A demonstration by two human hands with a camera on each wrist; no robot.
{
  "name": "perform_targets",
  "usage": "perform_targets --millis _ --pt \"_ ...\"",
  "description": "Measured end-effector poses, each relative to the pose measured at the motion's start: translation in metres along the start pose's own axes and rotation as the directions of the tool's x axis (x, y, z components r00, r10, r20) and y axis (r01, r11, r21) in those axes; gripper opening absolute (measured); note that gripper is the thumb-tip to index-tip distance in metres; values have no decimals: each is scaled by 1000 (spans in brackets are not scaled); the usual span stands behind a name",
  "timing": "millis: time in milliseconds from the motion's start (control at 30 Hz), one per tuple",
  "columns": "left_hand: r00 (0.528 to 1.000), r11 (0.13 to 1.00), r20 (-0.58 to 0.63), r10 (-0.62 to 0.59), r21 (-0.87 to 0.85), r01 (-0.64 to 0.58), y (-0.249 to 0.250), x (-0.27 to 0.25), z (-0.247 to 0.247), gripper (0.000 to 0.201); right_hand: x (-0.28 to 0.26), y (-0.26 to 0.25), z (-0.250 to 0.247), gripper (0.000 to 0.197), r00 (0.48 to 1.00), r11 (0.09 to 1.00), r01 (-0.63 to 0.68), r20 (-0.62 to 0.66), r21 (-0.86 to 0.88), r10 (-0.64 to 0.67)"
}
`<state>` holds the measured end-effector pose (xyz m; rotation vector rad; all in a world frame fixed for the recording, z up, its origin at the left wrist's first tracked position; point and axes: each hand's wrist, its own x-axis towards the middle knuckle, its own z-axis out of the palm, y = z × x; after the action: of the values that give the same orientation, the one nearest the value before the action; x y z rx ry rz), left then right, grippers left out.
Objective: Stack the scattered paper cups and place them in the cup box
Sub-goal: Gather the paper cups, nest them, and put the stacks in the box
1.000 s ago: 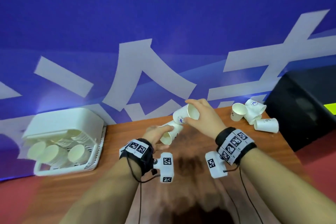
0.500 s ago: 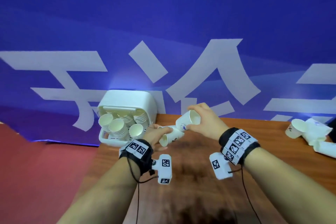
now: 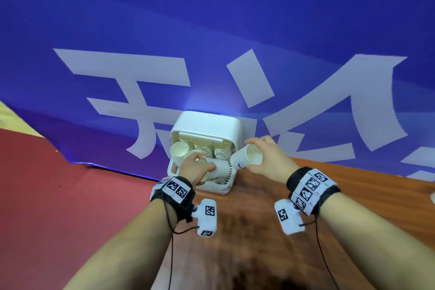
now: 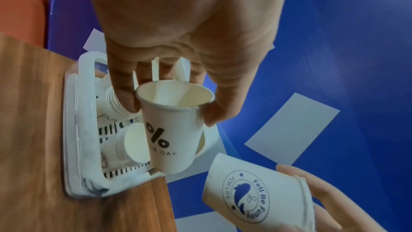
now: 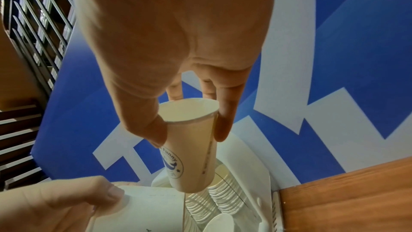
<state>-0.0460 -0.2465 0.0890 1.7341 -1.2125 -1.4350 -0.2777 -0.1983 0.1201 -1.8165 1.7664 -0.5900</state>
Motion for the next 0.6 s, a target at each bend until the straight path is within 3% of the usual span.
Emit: perform_targets --millis 133,300,600 --pt "995 970 16 101 219 -102 -2 21 -7 47 17 3 10 70 1000 999 -18 -6 -30 18" --pt "965 789 73 251 562 -247 -6 44 0 73 32 19 16 70 998 998 -62 0 -24 62" --pt "940 688 159 302 647 -330 -18 73 25 74 47 44 22 71 995 995 -96 19 21 95"
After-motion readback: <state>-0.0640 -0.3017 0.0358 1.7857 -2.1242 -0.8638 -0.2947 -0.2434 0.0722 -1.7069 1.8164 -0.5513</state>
